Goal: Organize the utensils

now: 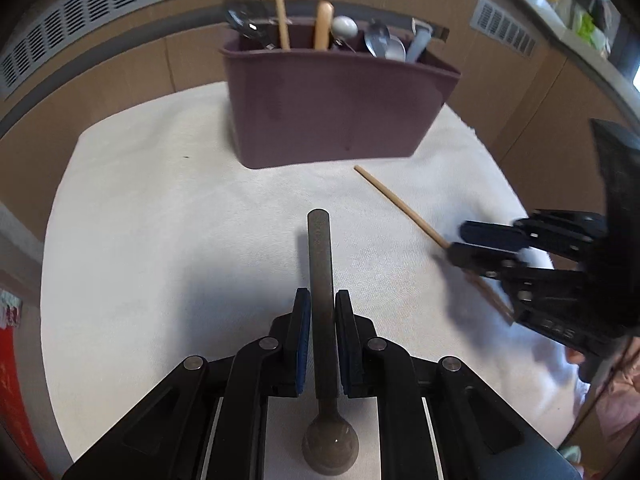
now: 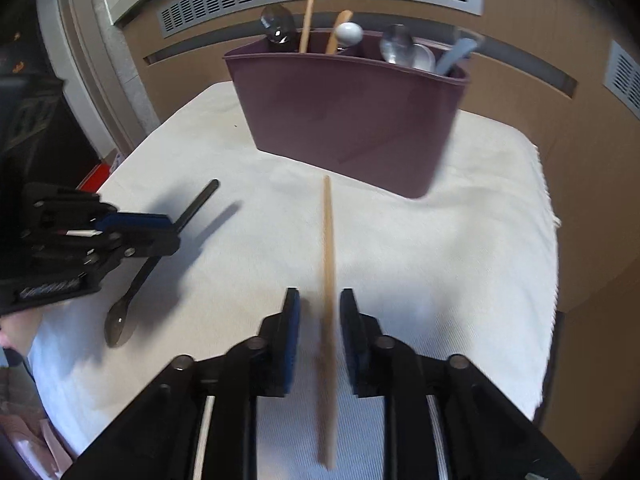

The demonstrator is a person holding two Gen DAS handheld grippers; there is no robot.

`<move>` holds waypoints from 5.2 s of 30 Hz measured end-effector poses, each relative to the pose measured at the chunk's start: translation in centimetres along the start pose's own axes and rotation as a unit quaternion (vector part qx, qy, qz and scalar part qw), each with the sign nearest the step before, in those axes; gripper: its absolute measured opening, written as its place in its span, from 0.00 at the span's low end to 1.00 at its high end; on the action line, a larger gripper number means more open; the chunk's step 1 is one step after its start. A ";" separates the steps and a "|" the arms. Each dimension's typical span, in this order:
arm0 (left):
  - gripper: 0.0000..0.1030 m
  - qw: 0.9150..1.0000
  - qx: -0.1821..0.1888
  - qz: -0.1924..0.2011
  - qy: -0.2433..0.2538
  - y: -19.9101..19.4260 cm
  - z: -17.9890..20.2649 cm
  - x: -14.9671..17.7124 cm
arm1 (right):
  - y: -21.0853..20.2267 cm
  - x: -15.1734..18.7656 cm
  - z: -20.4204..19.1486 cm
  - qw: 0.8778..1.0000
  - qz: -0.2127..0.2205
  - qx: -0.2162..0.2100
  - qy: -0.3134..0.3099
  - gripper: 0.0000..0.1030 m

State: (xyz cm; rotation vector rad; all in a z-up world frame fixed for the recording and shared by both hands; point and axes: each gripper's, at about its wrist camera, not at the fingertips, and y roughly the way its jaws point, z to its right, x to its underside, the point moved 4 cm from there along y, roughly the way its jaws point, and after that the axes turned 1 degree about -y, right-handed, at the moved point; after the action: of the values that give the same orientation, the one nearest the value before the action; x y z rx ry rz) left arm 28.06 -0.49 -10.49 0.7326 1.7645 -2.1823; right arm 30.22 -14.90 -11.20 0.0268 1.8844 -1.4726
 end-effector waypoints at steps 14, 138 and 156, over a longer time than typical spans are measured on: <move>0.12 0.995 0.032 0.079 -0.057 -4.7 -2.6 0.4 | 3.1 -2.5 -0.7 0.998 -0.022 0.052 -0.021 0.05; 1.00 0.951 -0.144 0.266 -0.058 -15.2 2.2 7.1 | -16.0 6.6 -4.6 0.959 0.218 0.146 0.111 1.00; 1.00 0.959 -0.132 0.248 -0.048 -15.1 3.7 8.6 | -16.7 8.7 -5.0 0.952 0.221 0.185 0.106 1.00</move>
State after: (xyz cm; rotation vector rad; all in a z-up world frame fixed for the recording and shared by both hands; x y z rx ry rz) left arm 12.67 0.65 -1.68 0.8707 1.5705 -1.5924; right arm 13.94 -19.91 -1.70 0.7630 1.5925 -1.5183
